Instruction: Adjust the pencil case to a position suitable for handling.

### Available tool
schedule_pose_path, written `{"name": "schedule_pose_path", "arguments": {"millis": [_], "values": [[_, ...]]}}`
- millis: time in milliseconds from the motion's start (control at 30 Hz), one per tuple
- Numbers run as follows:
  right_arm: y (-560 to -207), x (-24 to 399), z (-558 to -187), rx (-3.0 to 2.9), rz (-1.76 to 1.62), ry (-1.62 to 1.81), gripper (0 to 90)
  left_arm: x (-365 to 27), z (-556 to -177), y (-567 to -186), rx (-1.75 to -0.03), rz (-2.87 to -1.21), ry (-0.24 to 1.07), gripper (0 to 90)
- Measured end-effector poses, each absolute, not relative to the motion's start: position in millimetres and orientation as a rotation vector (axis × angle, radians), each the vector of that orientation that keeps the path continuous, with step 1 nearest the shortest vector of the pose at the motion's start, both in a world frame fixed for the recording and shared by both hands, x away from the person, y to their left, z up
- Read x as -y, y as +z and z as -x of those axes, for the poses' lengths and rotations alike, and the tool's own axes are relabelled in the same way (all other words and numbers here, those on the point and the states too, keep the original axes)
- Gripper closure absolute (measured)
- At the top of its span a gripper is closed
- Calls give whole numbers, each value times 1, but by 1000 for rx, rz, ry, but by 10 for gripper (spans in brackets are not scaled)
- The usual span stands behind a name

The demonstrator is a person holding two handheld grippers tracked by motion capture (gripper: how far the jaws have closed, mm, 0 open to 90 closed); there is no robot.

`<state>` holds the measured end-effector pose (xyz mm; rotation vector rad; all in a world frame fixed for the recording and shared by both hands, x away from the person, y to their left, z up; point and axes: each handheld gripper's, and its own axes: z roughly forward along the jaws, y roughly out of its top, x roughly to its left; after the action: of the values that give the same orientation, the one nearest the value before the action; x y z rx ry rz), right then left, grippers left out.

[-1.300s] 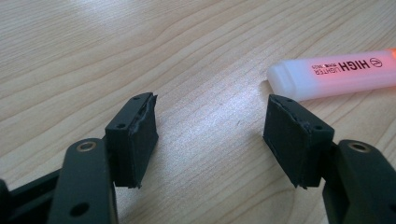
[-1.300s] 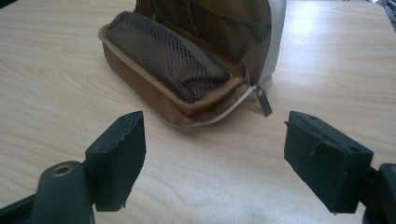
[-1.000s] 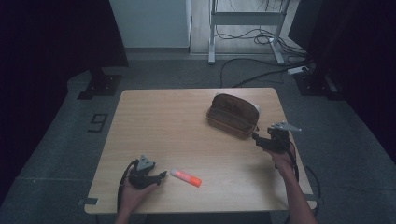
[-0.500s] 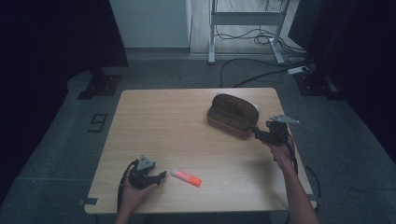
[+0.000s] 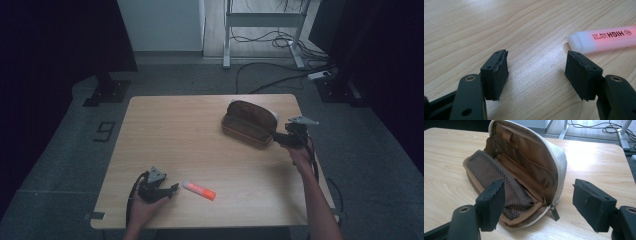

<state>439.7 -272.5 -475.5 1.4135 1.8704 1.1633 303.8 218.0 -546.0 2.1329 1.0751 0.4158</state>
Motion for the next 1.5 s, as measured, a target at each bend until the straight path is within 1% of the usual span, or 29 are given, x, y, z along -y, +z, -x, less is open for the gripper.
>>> {"name": "schedule_pose_path", "arguments": {"millis": [433,900,1233,1400,1500], "values": [[-482,272,-453,-1875,-1412,1164,279,-218,-304,-546,-1074,-2134,415,347],[-483,270,-482,-1886,-1396,1117,295,-220,-305,-546,-1075,-2125,403,347],[-500,272,-497,-1877,-1411,1122,316,-220,-305,-546,-1077,-2124,401,347],[-504,271,-501,-1861,-1415,1139,366,-220,-305,-546,-1076,-2125,402,347],[-506,270,-503,-1861,-1416,1138,453,-220,-305,-546,-1075,-2125,403,346]]}}
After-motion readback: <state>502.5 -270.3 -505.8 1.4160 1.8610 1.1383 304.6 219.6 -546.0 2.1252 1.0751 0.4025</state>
